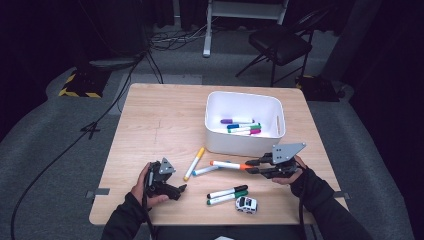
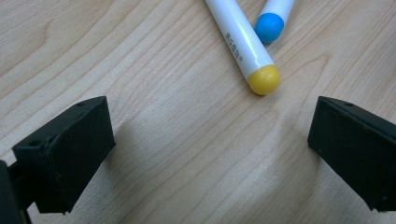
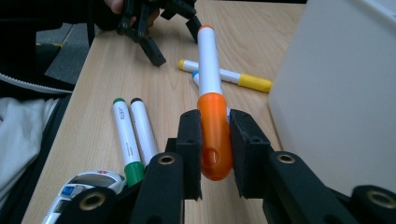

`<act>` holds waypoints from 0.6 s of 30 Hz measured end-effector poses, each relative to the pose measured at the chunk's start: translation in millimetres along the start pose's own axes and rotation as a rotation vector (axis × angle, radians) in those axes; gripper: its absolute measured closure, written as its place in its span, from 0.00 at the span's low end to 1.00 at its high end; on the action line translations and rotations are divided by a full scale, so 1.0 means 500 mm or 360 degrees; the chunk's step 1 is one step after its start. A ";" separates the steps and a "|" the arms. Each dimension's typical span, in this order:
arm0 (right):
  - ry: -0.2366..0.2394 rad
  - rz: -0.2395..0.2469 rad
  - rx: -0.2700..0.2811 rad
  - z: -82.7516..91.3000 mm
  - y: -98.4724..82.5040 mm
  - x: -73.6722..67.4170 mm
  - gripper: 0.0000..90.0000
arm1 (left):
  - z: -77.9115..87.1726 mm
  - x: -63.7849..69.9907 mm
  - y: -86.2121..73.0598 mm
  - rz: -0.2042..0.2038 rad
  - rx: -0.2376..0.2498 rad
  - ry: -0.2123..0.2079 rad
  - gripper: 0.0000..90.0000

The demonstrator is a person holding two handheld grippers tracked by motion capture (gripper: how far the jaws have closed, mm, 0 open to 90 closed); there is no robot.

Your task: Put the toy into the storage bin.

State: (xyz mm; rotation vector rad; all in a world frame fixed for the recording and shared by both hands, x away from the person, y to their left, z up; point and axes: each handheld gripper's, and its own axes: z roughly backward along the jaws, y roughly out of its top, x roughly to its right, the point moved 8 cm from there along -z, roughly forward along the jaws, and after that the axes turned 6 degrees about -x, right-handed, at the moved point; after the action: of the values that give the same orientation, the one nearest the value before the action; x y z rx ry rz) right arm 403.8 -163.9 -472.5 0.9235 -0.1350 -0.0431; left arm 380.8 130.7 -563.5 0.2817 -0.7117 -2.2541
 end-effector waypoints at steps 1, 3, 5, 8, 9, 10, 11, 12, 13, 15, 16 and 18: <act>-0.0001 -0.0014 0.0000 0.008 0.003 0.000 0.84 | 0.000 0.000 0.000 -0.0003 -0.0002 -0.0002 0.01; -0.0022 -0.0010 0.0003 0.023 0.010 0.005 0.84 | 0.000 0.000 0.000 0.0000 0.0000 -0.0001 0.01; -0.0060 0.0017 0.0031 0.044 0.021 0.013 0.84 | 0.000 0.000 0.000 0.0000 0.0000 -0.0001 0.01; -0.0106 0.0038 0.0053 0.070 0.035 0.020 0.84 | 0.000 0.000 0.000 0.0000 0.0000 0.0000 0.01; -0.0122 0.0037 0.0064 0.082 0.041 0.023 0.84 | 0.000 0.000 0.000 0.0000 0.0000 0.0000 0.01; -0.0134 0.0045 0.0075 0.091 0.046 0.026 0.84 | 0.000 0.000 0.000 0.0000 0.0000 -0.0001 0.01; -0.0153 0.0043 0.0083 0.101 0.050 0.030 0.84 | 0.000 0.000 0.000 -0.0002 0.0001 0.0000 0.01; -0.0170 0.0035 0.0101 0.110 0.055 0.034 0.84 | 0.000 0.000 0.000 0.0000 0.0000 0.0000 0.01; -0.0174 0.0030 0.0108 0.117 0.058 0.036 0.84 | 0.000 0.000 0.000 0.0000 0.0000 0.0000 0.01; -0.0209 0.0031 0.0132 0.135 0.068 0.044 0.84 | 0.000 0.000 0.000 -0.0004 0.0003 -0.0001 0.01; -0.0215 0.0030 0.0141 0.143 0.072 0.047 0.84 | 0.000 0.000 0.000 0.0000 0.0000 -0.0001 0.01; -0.0244 0.0025 0.0160 0.159 0.081 0.055 0.84 | 0.000 0.000 0.000 0.0000 0.0000 -0.0001 0.01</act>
State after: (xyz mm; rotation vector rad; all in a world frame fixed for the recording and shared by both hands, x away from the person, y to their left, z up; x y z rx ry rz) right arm 419.7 -205.1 -390.5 1.0193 -0.2889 -0.0930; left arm 380.8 130.6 -563.5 0.2809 -0.7123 -2.2542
